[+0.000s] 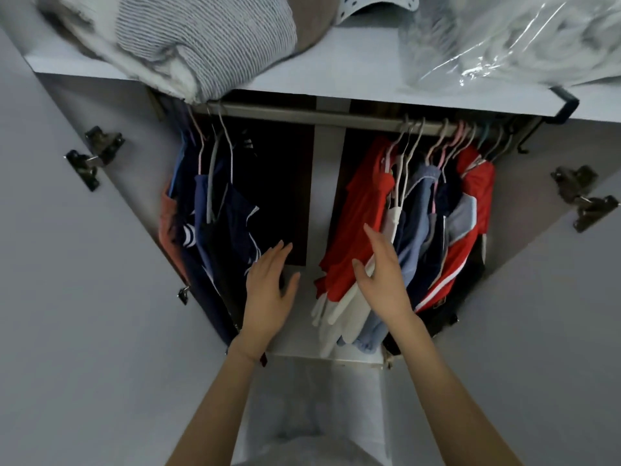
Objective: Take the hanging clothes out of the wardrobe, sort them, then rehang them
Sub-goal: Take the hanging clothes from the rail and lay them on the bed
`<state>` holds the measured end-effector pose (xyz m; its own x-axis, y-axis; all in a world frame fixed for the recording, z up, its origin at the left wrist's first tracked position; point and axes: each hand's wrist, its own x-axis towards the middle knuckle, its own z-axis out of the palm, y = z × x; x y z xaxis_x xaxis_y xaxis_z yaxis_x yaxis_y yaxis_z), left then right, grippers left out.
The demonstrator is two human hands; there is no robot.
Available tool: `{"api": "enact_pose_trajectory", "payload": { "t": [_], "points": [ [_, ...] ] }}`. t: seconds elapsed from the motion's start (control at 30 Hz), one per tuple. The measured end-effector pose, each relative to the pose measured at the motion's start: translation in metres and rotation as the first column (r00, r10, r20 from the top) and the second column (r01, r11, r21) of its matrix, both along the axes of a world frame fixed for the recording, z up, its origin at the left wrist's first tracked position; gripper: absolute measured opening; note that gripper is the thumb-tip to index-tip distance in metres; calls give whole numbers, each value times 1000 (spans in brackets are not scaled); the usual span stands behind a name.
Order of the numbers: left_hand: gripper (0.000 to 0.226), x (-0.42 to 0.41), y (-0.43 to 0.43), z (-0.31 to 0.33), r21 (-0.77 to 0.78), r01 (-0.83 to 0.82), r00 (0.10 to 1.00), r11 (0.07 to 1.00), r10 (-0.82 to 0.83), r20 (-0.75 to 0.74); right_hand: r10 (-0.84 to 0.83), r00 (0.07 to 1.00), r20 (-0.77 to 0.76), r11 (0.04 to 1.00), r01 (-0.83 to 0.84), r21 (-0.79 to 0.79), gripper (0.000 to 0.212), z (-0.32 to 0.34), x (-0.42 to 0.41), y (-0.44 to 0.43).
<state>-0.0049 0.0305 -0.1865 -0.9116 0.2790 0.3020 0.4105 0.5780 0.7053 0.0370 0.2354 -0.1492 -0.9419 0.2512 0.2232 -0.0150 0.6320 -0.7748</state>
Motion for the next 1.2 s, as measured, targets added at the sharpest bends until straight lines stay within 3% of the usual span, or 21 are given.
{"api": "enact_pose_trajectory", "payload": {
  "t": [0.2, 0.37, 0.5, 0.63, 0.9, 1.1, 1.2],
  "points": [
    [52, -37, 4, 3, 78, -15, 1000, 997, 14, 14, -179, 983, 40, 979, 173, 112, 71, 15, -79, 20],
    [51, -71, 3, 10, 85, 42, 999, 995, -43, 6, -308, 916, 256, 944, 262, 200, 85, 16, -122, 30],
    [50, -96, 0, 17, 73, 65, 998, 995, -64, -28, -414, 878, 240, 910, 400, 107, 81, 10, -142, 26],
    [49, -113, -5, 21, 84, 73, 997, 994, -70, -44, -481, 842, 245, 861, 506, -47, 52, 8, -162, 24],
    [47, -136, -24, 26, 132, -31, 999, 991, 36, -39, -524, 801, 291, 803, 578, -144, 34, 15, -184, 32],
    [44, -174, -42, 37, 77, -176, 975, 981, 184, -122, -606, 777, 167, 711, 624, -324, 35, 25, -189, 23],
    [51, -187, -45, 39, 127, -157, 986, 979, 162, -26, -607, 790, 88, 717, 592, -367, 30, 22, -180, 16]
  ]
}}
